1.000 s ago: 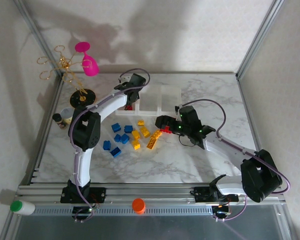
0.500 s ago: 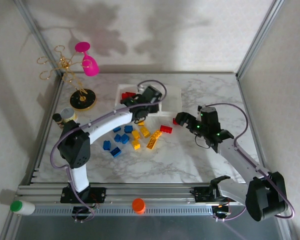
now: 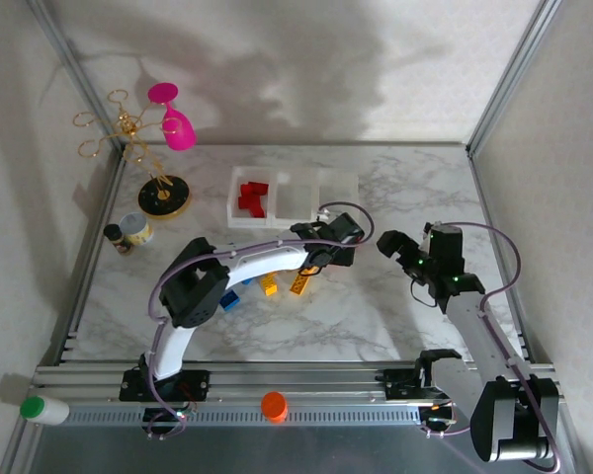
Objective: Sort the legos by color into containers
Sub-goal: Pick up the lego from the center of the table.
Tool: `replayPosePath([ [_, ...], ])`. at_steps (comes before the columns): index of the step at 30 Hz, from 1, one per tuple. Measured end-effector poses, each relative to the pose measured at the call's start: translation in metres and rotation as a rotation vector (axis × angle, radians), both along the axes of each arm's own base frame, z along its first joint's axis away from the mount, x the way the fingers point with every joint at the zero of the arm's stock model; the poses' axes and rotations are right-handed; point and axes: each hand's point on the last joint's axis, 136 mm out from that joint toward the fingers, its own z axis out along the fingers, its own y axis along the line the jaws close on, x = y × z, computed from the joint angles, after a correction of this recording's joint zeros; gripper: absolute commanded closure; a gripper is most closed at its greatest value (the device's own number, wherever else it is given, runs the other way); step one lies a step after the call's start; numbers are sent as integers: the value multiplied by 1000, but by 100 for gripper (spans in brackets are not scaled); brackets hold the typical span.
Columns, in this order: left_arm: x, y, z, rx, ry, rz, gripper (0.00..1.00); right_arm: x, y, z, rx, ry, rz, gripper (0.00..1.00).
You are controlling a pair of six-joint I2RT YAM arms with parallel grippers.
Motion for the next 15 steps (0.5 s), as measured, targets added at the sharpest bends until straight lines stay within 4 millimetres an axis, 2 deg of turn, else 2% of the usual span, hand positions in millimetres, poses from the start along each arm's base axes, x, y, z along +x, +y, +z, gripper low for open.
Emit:
replayPosePath([
  [7, 10, -9, -34, 49, 29, 6, 6, -3, -2, -5, 9, 12, 5, 1],
  [15, 18, -7, -51, 73, 47, 24, 23, -4, -2, -6, 9, 15, 13, 1],
])
